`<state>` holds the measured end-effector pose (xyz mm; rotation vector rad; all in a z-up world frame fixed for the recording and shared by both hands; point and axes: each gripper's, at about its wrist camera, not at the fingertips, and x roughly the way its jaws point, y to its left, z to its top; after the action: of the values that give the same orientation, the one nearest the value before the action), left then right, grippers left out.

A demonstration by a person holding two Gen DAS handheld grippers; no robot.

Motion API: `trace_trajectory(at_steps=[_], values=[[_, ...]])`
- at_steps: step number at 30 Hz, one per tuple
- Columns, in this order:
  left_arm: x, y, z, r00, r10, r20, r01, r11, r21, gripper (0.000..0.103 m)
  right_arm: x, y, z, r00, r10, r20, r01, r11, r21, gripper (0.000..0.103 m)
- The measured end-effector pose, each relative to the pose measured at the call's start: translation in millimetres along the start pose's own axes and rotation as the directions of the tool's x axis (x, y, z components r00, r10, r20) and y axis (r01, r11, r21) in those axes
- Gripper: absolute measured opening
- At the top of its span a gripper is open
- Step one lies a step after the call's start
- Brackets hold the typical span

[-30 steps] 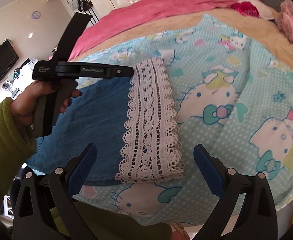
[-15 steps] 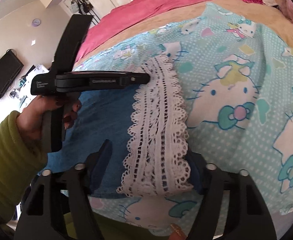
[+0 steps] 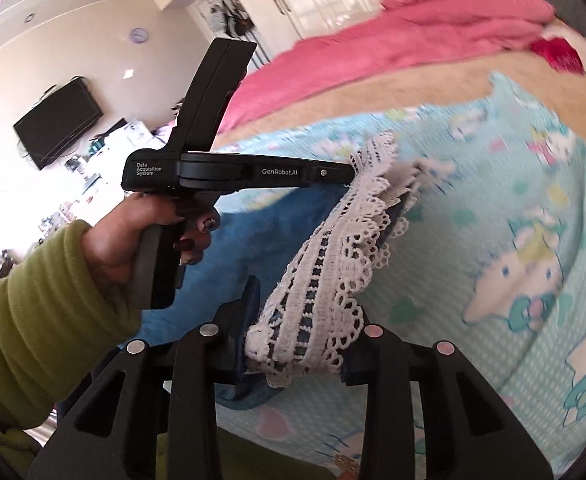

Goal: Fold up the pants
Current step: 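Grasp the lace edge with the right gripper while the left gripper grasps the denim, lift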

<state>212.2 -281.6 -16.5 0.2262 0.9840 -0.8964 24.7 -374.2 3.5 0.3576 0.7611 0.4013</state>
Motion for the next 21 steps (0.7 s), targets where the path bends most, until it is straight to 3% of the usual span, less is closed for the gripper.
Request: trace_trajectory(at_steps=[6,10,12,14,18,21], values=[[-41,25,-7,0.995,-0.029,0.096,0.035,0.997,-0.064,0.001,6,31,17,1.000,0.002,0.015,-0.001,0.996,-0.091,0.031],[-50,42,-21,0.993,-0.036,0.111,0.048,0.993,-0.105,0.001,18,54,24,1.000,0.006,0.006,-0.005,0.988,-0.153,0.031],[-53,53,-31,0.993,-0.039,0.114,0.054,0.989,-0.137,0.006,28,67,30,1.000,-0.010,-0.002,0.009,0.980,-0.201,0.031],[-61,70,-44,0.992,-0.035,0.125,0.058,0.980,-0.191,0.025,39,84,35,0.999,-0.015,-0.029,0.006,0.965,-0.264,0.031],[-94,99,-75,0.987,0.036,0.159,0.012,0.957,-0.291,0.027,70,125,37,0.992,-0.008,-0.124,-0.046,0.904,-0.426,0.031],[-137,122,-113,0.973,0.121,0.194,-0.036,0.920,-0.390,0.029,107,159,19,0.965,-0.018,-0.262,-0.133,0.827,-0.546,0.031]])
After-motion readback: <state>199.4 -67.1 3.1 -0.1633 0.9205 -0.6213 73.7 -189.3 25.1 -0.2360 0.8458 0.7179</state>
